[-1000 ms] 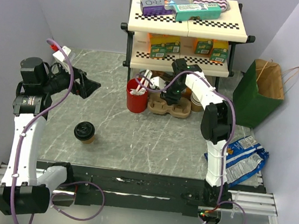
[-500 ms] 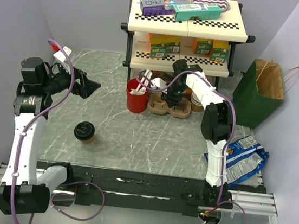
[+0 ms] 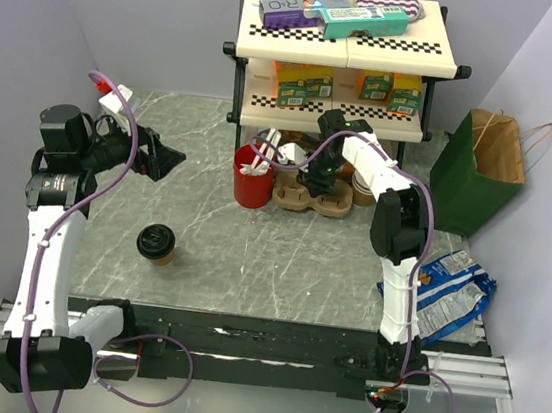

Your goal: Pack the takeout coffee

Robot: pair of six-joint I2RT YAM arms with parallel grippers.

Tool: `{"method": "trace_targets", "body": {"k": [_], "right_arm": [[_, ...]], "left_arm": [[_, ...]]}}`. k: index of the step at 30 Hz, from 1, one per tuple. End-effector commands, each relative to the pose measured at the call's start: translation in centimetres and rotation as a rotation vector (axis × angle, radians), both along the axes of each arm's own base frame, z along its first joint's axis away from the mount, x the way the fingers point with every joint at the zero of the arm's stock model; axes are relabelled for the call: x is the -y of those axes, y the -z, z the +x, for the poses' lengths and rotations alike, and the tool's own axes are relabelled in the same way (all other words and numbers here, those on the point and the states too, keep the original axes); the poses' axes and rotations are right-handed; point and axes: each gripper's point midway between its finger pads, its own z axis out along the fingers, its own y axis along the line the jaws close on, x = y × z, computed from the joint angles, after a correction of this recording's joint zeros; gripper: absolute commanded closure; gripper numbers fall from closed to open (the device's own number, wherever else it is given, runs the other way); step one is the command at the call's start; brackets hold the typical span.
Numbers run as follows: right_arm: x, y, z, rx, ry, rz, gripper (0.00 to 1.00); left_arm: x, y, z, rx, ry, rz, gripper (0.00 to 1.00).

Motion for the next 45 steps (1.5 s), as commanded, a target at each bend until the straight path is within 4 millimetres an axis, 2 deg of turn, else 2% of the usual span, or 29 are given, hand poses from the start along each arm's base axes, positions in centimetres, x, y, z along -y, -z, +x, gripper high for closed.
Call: {"method": "trace_targets", "body": {"k": [1, 7, 10, 15, 17, 23, 27, 28, 30, 32, 35, 40, 45], "right_arm": [[0.1, 0.4, 0.9, 0.020, -0.002, 0.001, 0.51], [0.3, 0.9, 0.6, 0.009, -0.009, -0.009, 0.53], [0.3, 0.5, 0.5, 0.009, -0.011, -0.006, 0.59], [0.5, -0.4, 0.2, 0.011, -0.008, -0.008, 0.75], [0.5, -1.2, 0.2, 0.022, -0.007, -0.004, 0.78], [0.7, -3.6, 0.0, 0.066, -0.004, 0.004, 0.79], [0.5, -4.3, 0.0, 0.027, 0.044, 0.039, 0.81], [0.7, -3.8, -0.6, -0.015, 0.053, 0.028, 0.82], [0.4, -4.3, -0.8, -0.021, 0.052, 0.044, 0.83], [0.1, -5.5, -0.3, 0.009, 0.068, 0.078, 0.99], [-0.5, -6.8, 0.2, 0.046, 0.098, 0.122, 1.00], [-0.1, -5.5, -0.8, 0.010, 0.091, 0.080, 1.00], [-0.5, -7.4, -1.0, 0.041, 0.110, 0.122, 1.00]], "left_arm": [[-0.1, -1.3, 0.4, 0.056, 0.004, 0.011, 0.01], [-0.3, -1.0, 0.4, 0.050, -0.002, 0.011, 0.01], [-0.3, -0.9, 0.4, 0.050, -0.003, 0.012, 0.01], [-0.3, -0.9, 0.4, 0.057, 0.002, 0.010, 0.01], [-0.2, -0.9, 0.4, 0.058, 0.006, 0.011, 0.01], [-0.1, -0.7, 0.3, 0.041, 0.002, -0.012, 0.01], [0.0, -0.6, 0.2, 0.039, 0.007, -0.021, 0.01], [-0.1, -0.6, 0.3, 0.037, 0.002, -0.020, 0.01], [0.0, -0.6, 0.1, 0.039, 0.004, -0.017, 0.01], [-0.1, -0.6, 0.1, 0.041, 0.003, -0.015, 0.01], [0.0, -0.7, 0.0, 0.044, 0.006, -0.015, 0.01], [0.1, -0.7, -0.1, 0.042, 0.008, -0.020, 0.01], [0.0, -0.8, -0.4, 0.050, 0.001, -0.009, 0.01]]}}
